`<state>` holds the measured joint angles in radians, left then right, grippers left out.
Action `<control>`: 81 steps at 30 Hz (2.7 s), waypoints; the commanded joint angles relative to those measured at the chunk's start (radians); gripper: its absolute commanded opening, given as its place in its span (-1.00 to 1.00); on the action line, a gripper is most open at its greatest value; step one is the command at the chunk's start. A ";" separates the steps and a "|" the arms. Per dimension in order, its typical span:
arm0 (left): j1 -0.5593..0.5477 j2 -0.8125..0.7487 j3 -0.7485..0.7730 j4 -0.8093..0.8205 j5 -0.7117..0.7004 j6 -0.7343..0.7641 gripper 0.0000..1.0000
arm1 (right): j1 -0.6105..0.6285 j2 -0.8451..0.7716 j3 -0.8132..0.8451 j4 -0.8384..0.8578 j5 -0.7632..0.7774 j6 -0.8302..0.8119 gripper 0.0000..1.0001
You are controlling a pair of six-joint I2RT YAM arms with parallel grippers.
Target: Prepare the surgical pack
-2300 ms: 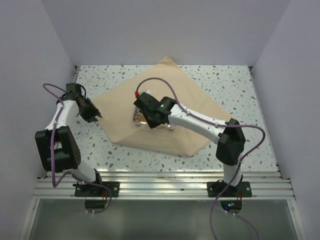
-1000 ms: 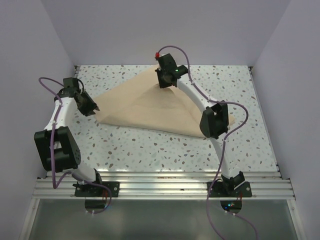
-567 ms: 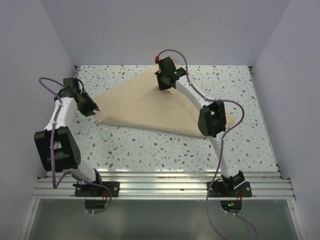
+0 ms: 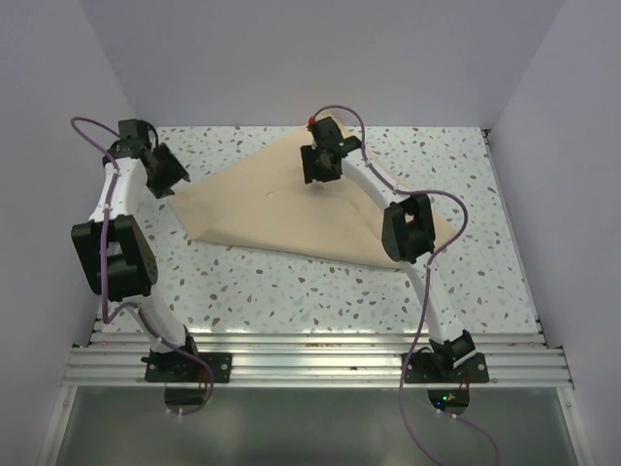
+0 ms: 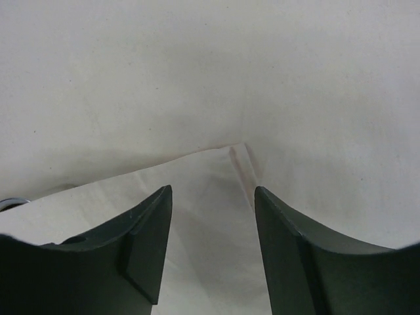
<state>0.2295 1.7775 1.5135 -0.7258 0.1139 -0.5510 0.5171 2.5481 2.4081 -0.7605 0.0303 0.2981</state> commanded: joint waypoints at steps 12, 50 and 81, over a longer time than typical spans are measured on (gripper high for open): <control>0.065 0.244 0.200 0.003 0.076 0.111 0.33 | -0.035 -0.040 0.015 0.055 -0.188 0.053 -0.53; 0.120 0.333 0.217 0.035 0.118 0.169 0.51 | -0.109 -0.058 -0.067 0.125 -0.297 0.093 -0.87; 0.146 0.493 0.373 0.032 0.128 0.210 0.43 | -0.112 0.072 -0.040 0.078 -0.359 0.088 -0.91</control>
<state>0.3660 2.2261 1.8595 -0.7082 0.2096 -0.3721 0.3985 2.5992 2.3318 -0.6491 -0.3172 0.3996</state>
